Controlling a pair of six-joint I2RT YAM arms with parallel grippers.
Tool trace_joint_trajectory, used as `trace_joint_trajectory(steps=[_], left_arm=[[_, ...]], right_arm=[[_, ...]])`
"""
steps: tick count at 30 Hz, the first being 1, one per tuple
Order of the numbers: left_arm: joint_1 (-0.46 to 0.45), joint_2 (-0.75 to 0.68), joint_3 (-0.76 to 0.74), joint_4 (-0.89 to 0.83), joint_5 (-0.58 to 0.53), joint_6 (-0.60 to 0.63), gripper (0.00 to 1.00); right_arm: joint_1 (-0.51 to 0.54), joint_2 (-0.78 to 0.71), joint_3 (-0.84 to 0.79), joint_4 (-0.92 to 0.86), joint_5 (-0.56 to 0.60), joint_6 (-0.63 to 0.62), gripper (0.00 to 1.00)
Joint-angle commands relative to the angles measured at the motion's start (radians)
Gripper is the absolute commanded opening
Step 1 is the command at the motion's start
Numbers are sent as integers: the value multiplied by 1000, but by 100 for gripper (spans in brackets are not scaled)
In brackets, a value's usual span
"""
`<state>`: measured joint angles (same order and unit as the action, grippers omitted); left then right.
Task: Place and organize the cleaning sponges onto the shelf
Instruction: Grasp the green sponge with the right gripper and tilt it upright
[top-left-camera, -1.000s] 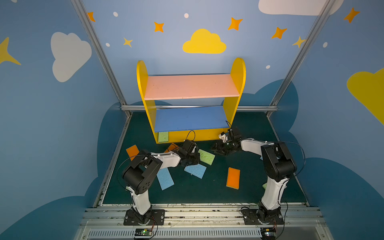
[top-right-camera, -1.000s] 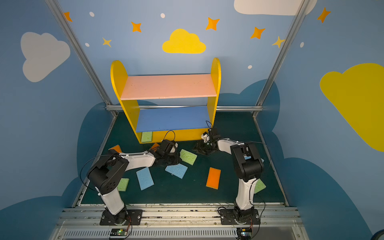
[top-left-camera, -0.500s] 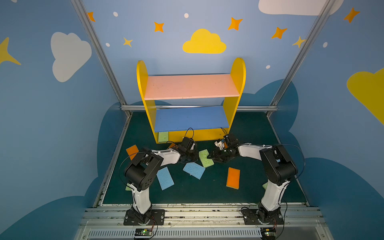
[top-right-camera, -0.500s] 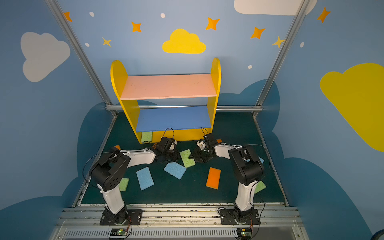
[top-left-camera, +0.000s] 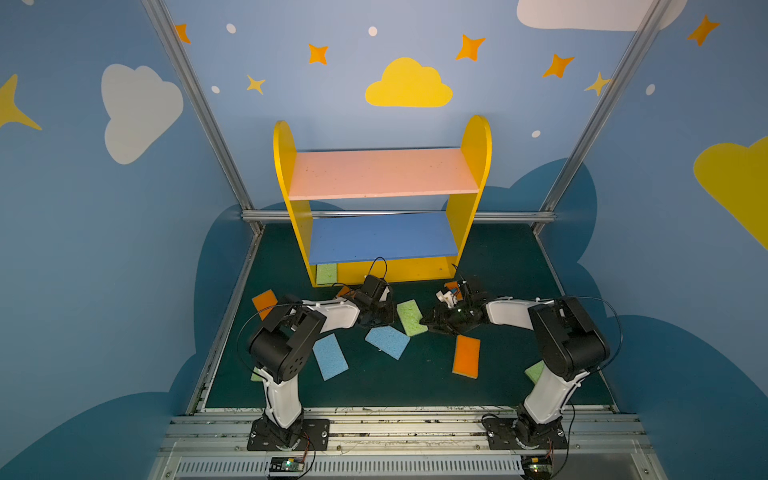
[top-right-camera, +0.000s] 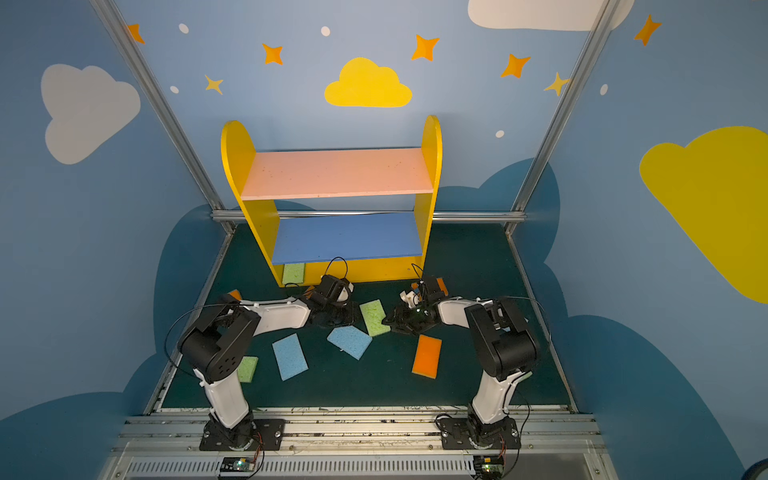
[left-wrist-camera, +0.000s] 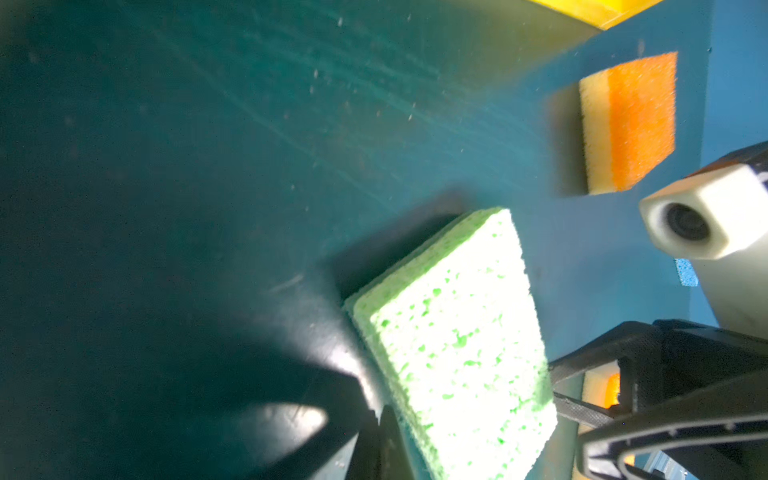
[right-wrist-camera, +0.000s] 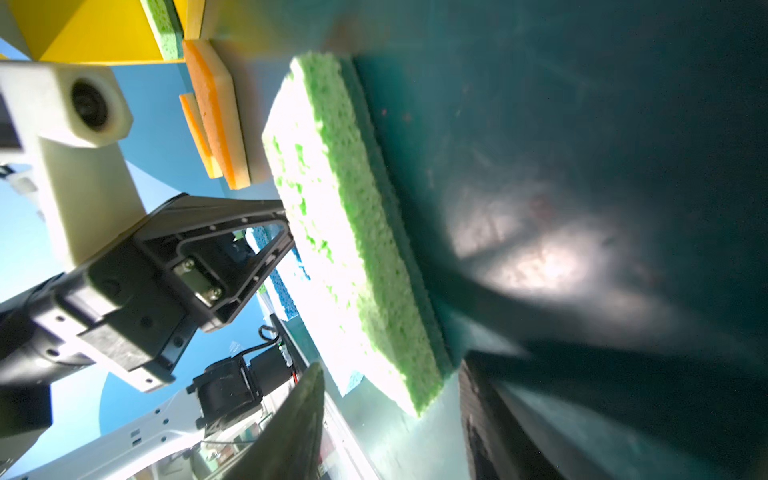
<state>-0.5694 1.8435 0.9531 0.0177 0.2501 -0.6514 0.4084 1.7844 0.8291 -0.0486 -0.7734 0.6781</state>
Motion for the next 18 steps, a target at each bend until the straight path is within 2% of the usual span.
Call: trace_joint_trajectory(steps=[1, 4, 13, 18], left_arm=[[3, -28, -2, -30, 18, 6, 3], [3, -33, 6, -40, 19, 4, 3], [-13, -67, -13, -44, -10, -10, 3], [-24, -99, -19, -68, -44, -6, 8]], right_arm=[[3, -4, -21, 16, -29, 9, 50], [-4, 4, -16, 13, -28, 12, 43], [-15, 14, -19, 50, -17, 50, 13], [-16, 12, -33, 79, -11, 64, 0]])
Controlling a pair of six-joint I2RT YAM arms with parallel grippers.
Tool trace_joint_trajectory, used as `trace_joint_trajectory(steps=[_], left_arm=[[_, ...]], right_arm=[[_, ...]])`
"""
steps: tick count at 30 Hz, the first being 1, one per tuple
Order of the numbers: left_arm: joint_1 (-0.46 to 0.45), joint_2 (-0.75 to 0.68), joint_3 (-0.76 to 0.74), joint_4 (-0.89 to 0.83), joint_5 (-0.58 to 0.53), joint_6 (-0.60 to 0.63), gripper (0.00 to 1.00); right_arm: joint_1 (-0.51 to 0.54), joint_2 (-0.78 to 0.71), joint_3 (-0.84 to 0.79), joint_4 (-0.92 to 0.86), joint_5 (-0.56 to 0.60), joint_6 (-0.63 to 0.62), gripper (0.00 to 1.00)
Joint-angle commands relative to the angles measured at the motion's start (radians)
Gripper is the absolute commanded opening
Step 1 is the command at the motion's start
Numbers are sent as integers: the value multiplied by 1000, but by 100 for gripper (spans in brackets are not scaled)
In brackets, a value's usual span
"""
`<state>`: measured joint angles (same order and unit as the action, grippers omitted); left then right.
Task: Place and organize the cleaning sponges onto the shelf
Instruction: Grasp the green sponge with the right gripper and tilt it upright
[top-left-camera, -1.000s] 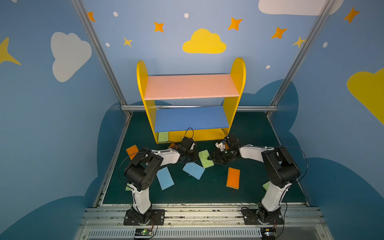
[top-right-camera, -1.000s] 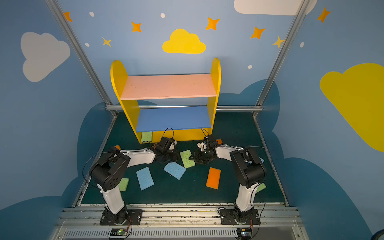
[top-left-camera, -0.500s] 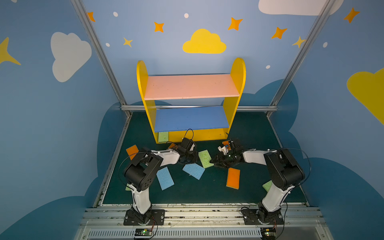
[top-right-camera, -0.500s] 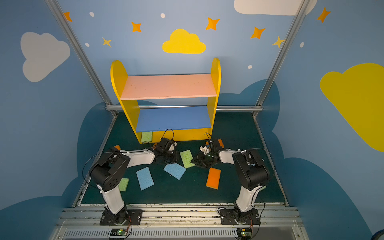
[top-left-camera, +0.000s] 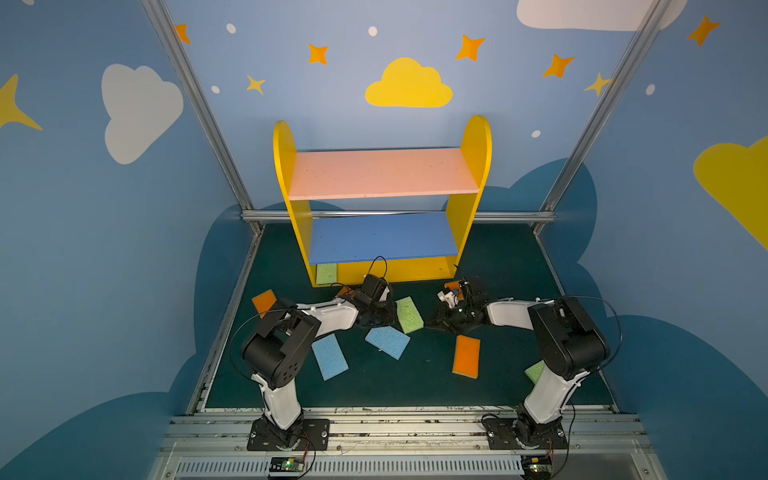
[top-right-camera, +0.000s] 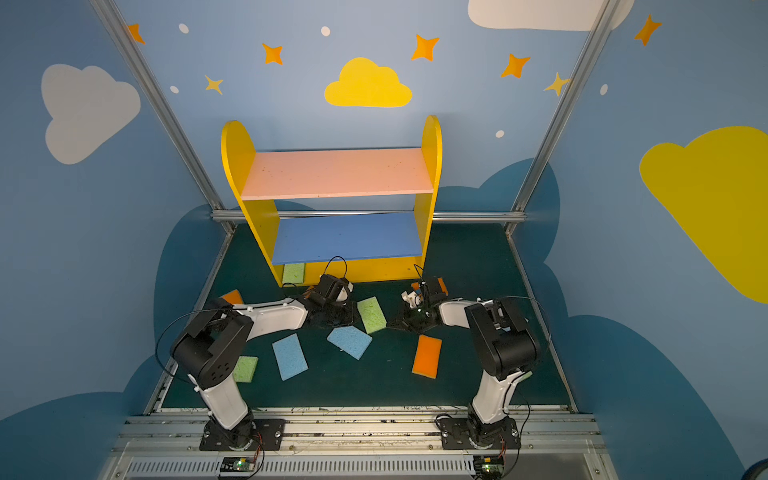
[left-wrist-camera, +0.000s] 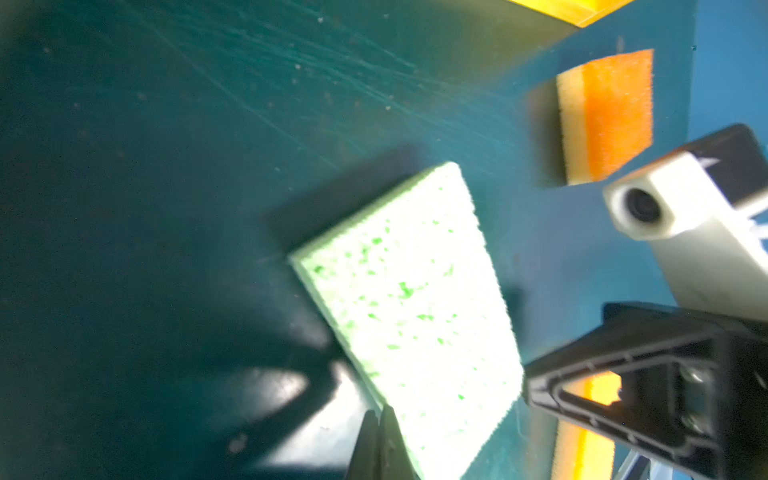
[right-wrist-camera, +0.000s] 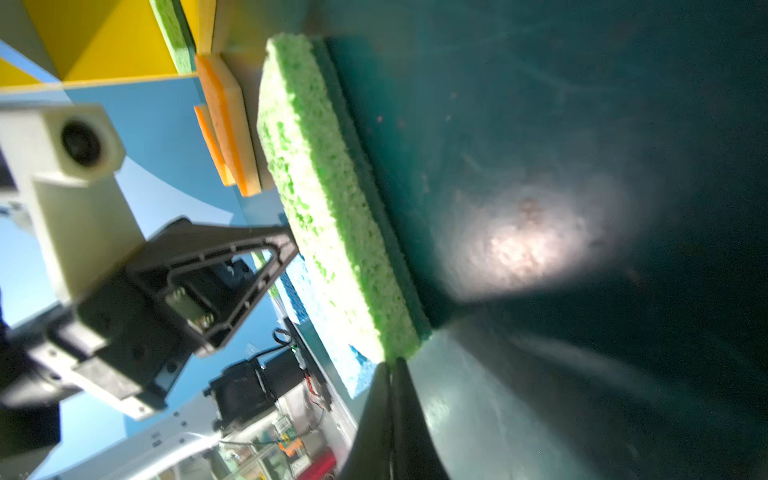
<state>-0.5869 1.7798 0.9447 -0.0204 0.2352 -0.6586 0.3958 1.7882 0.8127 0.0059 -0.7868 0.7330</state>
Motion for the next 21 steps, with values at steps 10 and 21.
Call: trace_joint_trajectory(steps=[10, 21], left_arm=[[-9, -189, -17, -113, -90, 27, 52], [-58, -156, -80, -61, -83, 2, 27]], right_arm=[[-4, -125, -62, -26, 27, -20, 5], [-17, -108, -1, -115, 55, -102, 51]])
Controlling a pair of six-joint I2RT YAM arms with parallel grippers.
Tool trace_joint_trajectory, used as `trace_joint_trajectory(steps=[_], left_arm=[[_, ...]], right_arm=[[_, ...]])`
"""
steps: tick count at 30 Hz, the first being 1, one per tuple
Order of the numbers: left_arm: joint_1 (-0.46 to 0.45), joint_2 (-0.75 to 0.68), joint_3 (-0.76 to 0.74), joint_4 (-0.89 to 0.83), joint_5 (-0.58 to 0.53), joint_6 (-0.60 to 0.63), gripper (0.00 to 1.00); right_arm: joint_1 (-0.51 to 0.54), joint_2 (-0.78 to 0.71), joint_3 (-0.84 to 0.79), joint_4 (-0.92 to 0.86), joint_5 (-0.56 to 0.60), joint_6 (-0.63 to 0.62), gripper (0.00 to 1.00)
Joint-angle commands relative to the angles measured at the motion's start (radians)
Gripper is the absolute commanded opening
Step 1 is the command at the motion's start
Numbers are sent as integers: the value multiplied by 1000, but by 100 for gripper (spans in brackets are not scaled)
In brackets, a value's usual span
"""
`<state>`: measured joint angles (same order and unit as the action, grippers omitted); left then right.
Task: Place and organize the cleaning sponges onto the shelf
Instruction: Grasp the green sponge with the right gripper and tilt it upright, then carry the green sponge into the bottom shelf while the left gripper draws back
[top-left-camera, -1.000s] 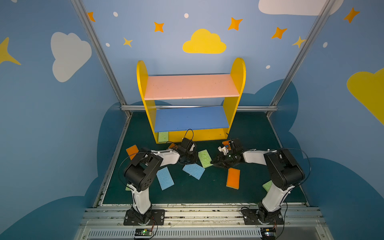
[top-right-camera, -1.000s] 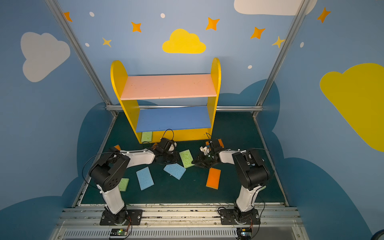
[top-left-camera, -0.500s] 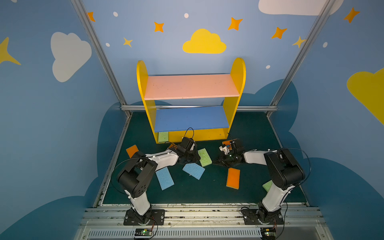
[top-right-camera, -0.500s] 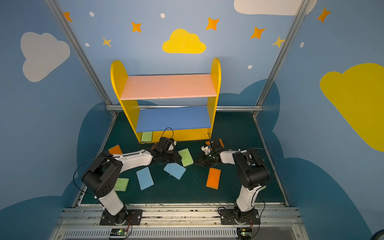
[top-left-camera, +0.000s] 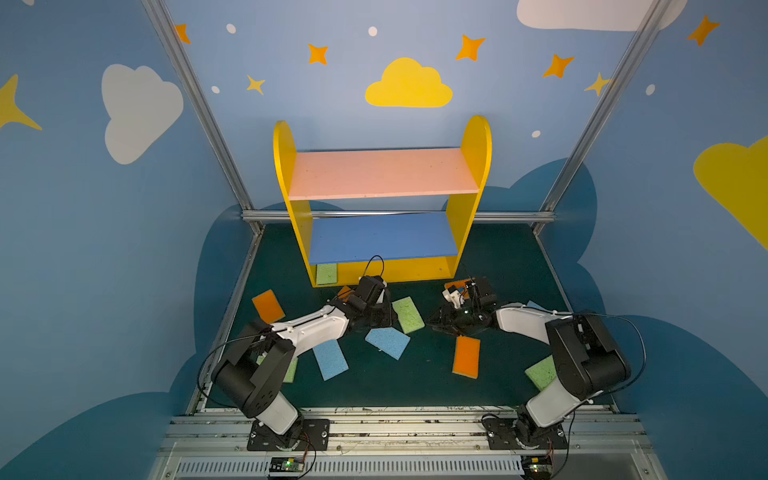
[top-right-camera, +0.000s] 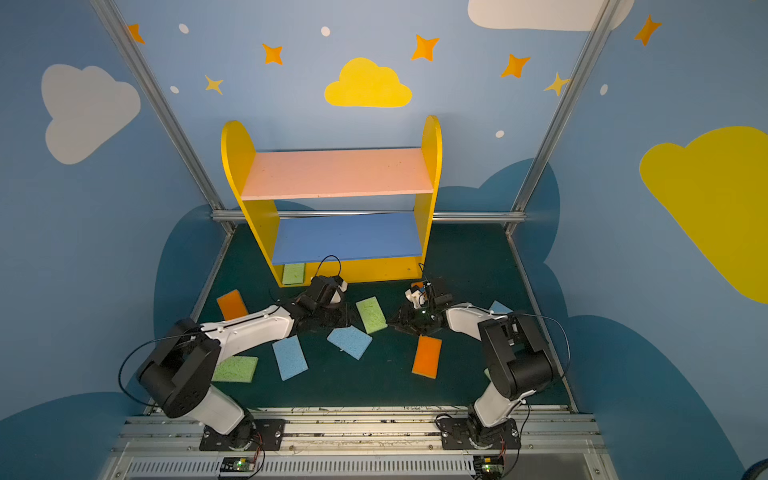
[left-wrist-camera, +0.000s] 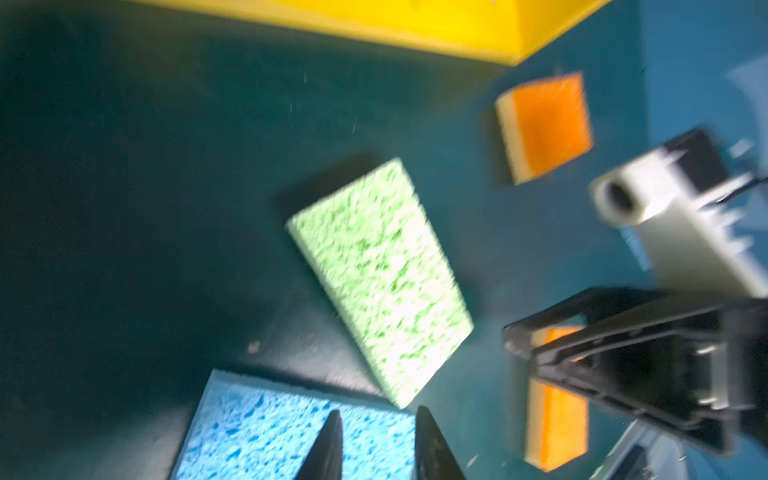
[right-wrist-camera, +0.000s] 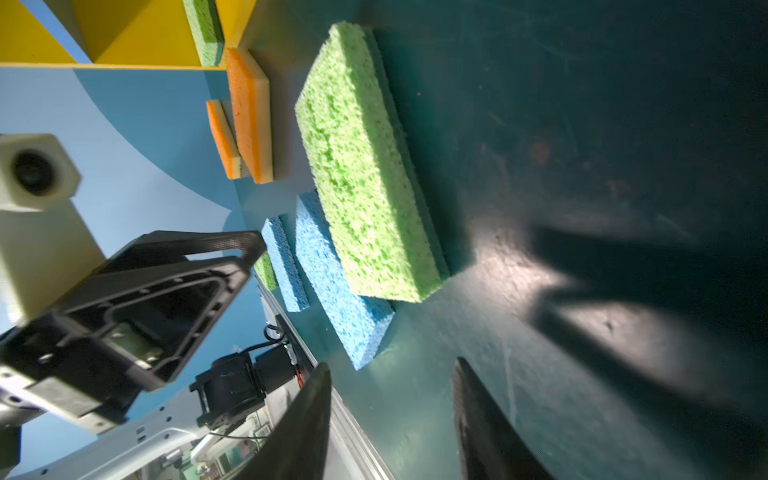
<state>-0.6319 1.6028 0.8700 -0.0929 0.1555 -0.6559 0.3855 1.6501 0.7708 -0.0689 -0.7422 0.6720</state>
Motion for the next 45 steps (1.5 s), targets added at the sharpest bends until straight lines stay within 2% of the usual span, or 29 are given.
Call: trace_joint_trajectory(steps=[1, 9, 15, 20, 26, 30, 34, 39, 45], left_arm=[[-20, 32, -6, 19, -4, -2, 27], [-35, 147, 10, 88, 26, -23, 23], [-35, 201, 33, 108, 32, -25, 22], [-34, 218, 50, 107, 38, -25, 21], [-33, 216, 64, 93, 31, -16, 21], [-31, 187, 53, 93, 22, -11, 22], [-31, 117, 35, 68, 12, 1, 35], [-30, -55, -23, 12, -39, 28, 66], [-22, -263, -92, -67, -87, 42, 88]], right_arm=[[-7, 48, 49, -35, 10, -44, 51], [3, 175, 88, 31, 1, -42, 54], [13, 225, 99, 70, -5, -30, 50], [18, 263, 114, 114, -25, -8, 38], [22, 266, 100, 142, -34, 4, 19], [22, 264, 80, 178, -20, 24, 10], [25, 259, 64, 219, -27, 49, 3], [46, 211, 32, 296, -30, 115, 0], [96, 164, 20, 416, -17, 242, 0]])
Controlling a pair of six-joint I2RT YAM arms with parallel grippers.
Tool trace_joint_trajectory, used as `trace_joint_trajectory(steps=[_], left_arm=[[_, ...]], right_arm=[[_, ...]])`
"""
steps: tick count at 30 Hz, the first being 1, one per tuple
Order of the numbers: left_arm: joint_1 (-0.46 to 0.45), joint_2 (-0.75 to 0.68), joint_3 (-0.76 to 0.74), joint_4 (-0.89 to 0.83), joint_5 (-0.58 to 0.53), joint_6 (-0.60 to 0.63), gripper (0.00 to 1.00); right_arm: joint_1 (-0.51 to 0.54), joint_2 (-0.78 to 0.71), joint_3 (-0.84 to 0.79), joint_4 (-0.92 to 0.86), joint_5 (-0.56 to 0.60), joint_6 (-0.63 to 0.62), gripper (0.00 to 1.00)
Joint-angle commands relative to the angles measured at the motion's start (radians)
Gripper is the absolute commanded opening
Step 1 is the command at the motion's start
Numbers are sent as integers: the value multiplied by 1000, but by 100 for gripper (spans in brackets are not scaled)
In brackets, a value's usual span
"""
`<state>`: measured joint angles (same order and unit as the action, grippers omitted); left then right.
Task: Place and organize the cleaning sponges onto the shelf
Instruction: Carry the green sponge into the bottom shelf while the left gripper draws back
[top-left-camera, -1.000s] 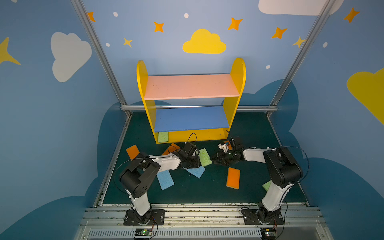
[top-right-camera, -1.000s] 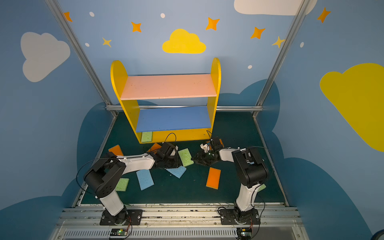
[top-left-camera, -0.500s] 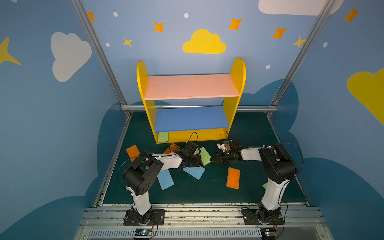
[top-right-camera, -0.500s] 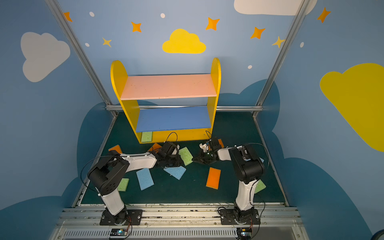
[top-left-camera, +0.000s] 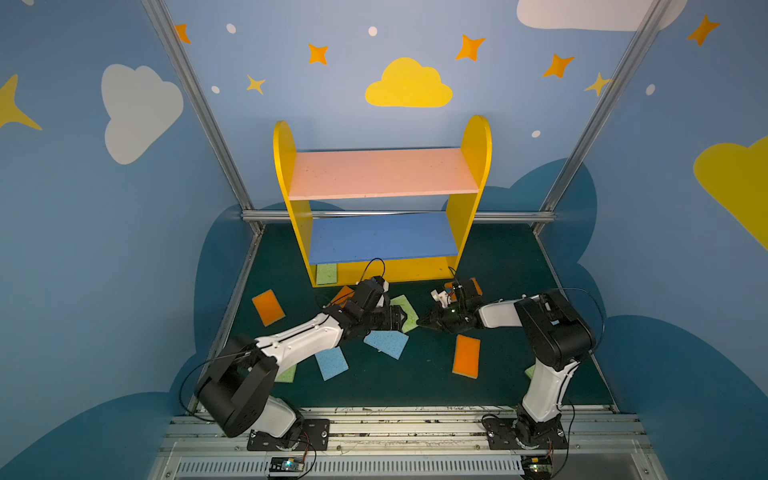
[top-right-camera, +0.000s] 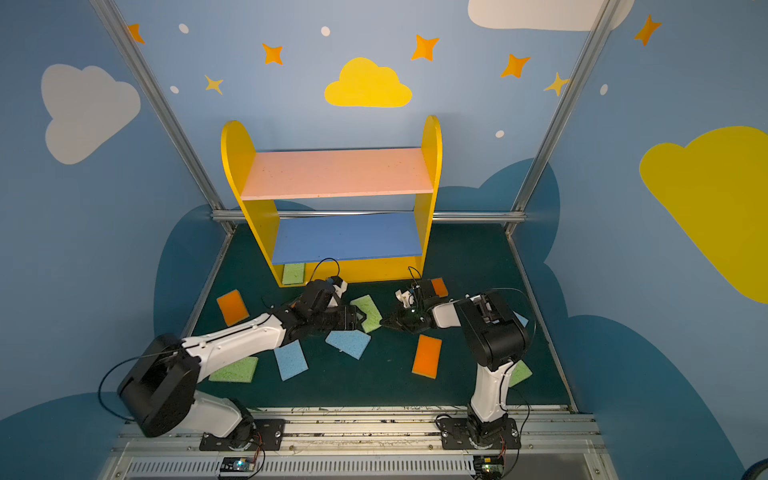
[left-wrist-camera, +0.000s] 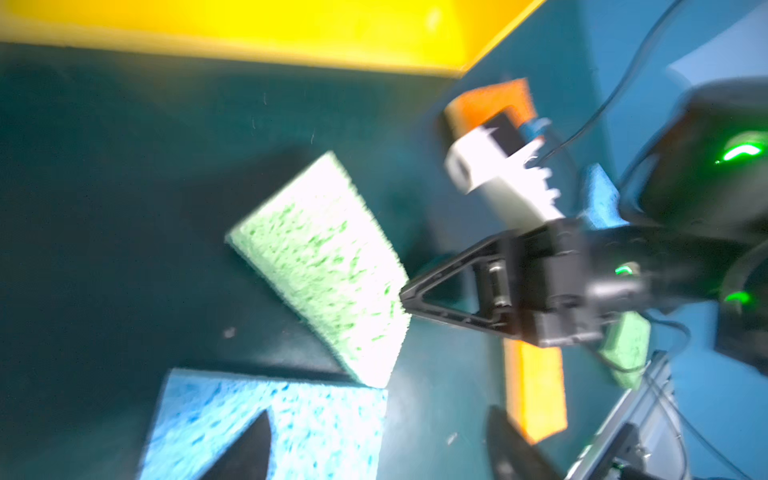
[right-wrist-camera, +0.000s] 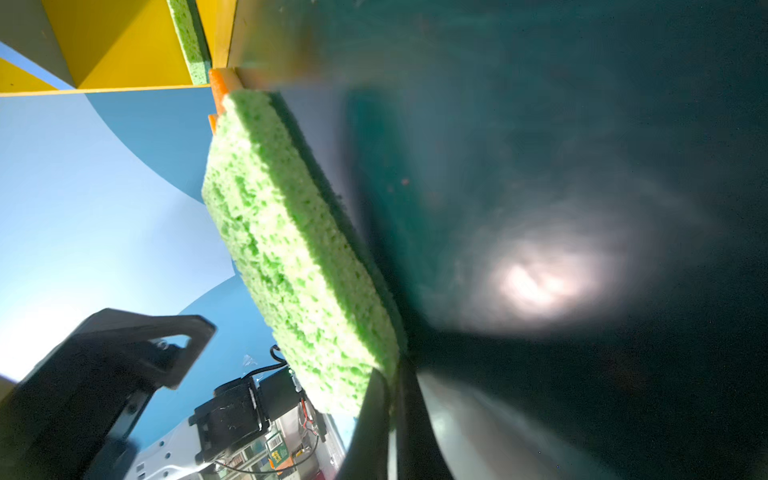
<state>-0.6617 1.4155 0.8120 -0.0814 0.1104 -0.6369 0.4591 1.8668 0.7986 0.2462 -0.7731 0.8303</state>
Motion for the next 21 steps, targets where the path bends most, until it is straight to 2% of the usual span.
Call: trace_joint_trajectory(steps=[1, 4, 10, 14, 21], left_arm=[[11, -108, -42, -92, -51, 26, 93], [27, -233, -83, -134, -83, 32, 99], [83, -466, -162, -218, -110, 46, 100], [115, -575, -191, -276, -110, 52, 99], [147, -698, -243, -336, -116, 35, 99]], right_arm=[[31, -56, -7, 122, 19, 105, 0], [61, -56, 9, 185, 45, 171, 0], [112, 10, 76, 308, 91, 296, 0], [136, 100, 161, 397, 93, 367, 0], [161, 231, 319, 379, 112, 408, 0]])
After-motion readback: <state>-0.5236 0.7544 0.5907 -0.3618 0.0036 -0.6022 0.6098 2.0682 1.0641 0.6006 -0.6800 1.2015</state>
